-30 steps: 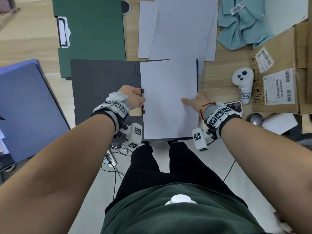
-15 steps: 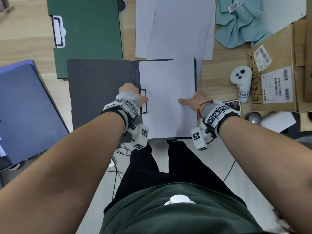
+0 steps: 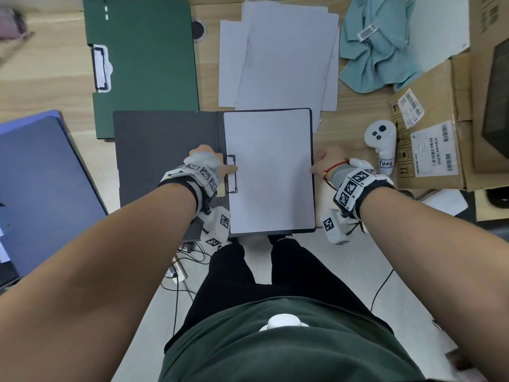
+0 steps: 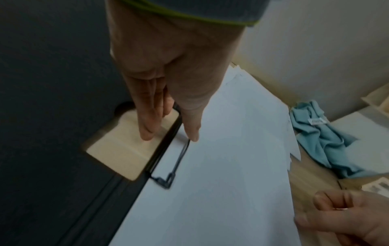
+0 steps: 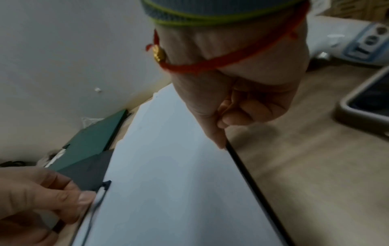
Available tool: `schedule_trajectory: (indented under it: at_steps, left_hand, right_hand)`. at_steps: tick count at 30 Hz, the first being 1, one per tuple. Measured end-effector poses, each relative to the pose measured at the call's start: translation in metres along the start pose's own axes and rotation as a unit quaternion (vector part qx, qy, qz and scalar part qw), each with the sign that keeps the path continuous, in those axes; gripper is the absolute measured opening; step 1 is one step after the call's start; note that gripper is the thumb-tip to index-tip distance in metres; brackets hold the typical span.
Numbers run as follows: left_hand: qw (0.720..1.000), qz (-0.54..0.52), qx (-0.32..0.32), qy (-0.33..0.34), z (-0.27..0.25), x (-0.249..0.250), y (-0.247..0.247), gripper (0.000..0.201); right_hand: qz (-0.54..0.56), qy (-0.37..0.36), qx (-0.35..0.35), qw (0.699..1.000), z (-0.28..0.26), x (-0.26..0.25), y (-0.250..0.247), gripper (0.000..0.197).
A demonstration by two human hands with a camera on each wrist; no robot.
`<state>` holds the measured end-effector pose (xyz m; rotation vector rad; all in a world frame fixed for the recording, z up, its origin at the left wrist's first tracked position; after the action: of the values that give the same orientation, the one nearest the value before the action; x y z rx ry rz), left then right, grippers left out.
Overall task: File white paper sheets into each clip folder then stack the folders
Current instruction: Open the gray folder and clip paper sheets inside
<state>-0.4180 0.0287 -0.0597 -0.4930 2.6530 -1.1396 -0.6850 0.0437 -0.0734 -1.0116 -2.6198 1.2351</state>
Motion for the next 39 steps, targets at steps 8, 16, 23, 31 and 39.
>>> schedule_trajectory:
  at_steps: [8,16,23,31,39]
  left_hand:
    - [0.974,-0.092,0.129,-0.159,0.009,-0.101,-0.041,0.097]
    - [0.982,-0.051,0.087,-0.161,0.003,-0.171,-0.06,0.095]
    - [0.961,-0.263,0.087,-0.007,0.019,-0.167,-0.1,0.081]
    - [0.884,-0.411,-0.024,0.219,-0.032,-0.064,-0.136,0.037]
    - [0.946,-0.265,-0.001,0.186,0.0,-0.004,-0.045,0.035]
  right_hand:
    - [0.006,-0.16,0.005,0.987,-0.033,-0.129,0.015,0.035]
    - [-0.224,-0.175,-0.089,0.954,-0.06,-0.169,0.075,0.045]
    - [-0.217,-0.142,-0.142,0.955,-0.072,-0.187,0.064,0.093]
    - [0.235,-0.092,-0.192,0.948,-0.107,-0.183,-0.016,0.09]
    - [0.256,-0.04,-0.024,0.966,-0.064,-0.098,-0.052,0.038]
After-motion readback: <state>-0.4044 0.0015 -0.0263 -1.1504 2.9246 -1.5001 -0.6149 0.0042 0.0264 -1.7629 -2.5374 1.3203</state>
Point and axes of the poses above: each hand's wrist, its own z-axis towards the middle knuckle, its own y-axis out of the palm, x = y × z, the point moved 1 cm from there along z, towards the middle knuckle, and after that the axes turned 10 degrees about x, right-handed, at the moved point
